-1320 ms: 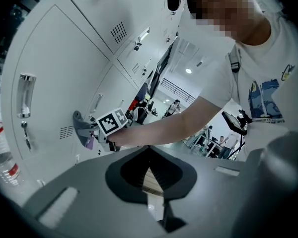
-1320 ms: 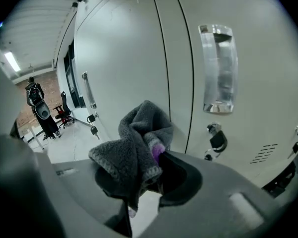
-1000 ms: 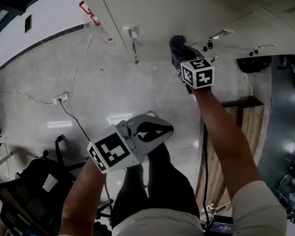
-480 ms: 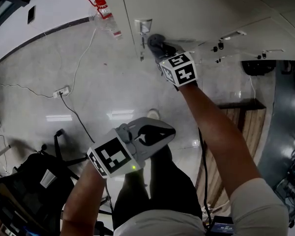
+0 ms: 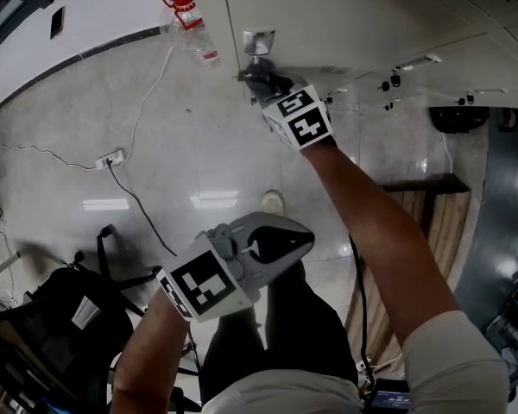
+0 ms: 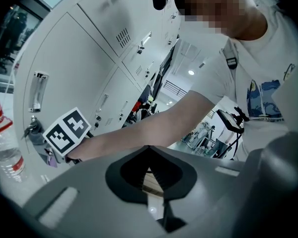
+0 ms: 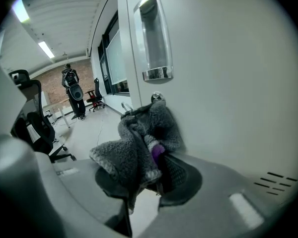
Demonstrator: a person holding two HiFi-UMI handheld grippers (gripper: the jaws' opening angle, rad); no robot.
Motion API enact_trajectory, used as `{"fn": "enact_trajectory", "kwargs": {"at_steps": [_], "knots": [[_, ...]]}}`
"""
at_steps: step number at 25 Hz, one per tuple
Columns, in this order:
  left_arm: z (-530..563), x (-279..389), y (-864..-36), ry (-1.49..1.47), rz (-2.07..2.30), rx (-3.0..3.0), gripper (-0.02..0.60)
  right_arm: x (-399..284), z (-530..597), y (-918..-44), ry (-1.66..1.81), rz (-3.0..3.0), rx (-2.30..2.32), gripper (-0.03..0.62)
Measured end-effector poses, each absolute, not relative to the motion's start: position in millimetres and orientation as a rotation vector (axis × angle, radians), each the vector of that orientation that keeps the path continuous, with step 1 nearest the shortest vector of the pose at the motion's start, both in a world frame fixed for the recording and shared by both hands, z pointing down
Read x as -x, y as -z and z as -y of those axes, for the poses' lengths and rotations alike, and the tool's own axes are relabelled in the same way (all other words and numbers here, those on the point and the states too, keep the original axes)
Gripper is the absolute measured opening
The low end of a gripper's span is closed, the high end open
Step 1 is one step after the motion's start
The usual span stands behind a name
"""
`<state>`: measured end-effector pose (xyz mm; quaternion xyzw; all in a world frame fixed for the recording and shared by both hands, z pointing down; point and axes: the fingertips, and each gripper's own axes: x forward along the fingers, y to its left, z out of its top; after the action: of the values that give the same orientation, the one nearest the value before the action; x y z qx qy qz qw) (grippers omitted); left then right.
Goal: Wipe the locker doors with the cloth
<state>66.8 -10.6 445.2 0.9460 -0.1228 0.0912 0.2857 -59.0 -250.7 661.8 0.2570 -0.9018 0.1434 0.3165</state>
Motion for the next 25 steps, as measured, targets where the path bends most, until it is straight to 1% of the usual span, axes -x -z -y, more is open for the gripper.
{"fn": "enact_trajectory", "kwargs": {"at_steps": [5,9,13,21,25], "knots": [[11.9,-73.1,-445.9,-0.249,0.305,-2.534,0.004,58.4,245.9,-665.0,-0.375,2.387,-0.649,0.106],[12.3,-79.3,-449.6,-0.266,0.275,-2.532,0.003,33.8,241.0,-671.1,-0.411,2.387,-0.692,0.106],[11.7,-91.7,-451.3,-0.273,0.236,-2.54,0.005,-12.7,244.5,-667.3,-0.491,2.382,-0.816,0.106],[20.2,-105.9,-454.8,-0.303,0.208,-2.562,0.003,-131.4,264.0,-678.1,-0.603,2.262,-1.13,0.106],[21.9,-108.0,-454.3,-0.301,0.195,-2.568,0.003,-163.1,275.0,-695.6,-0.637,2.186,-1.199,0.106]]}}
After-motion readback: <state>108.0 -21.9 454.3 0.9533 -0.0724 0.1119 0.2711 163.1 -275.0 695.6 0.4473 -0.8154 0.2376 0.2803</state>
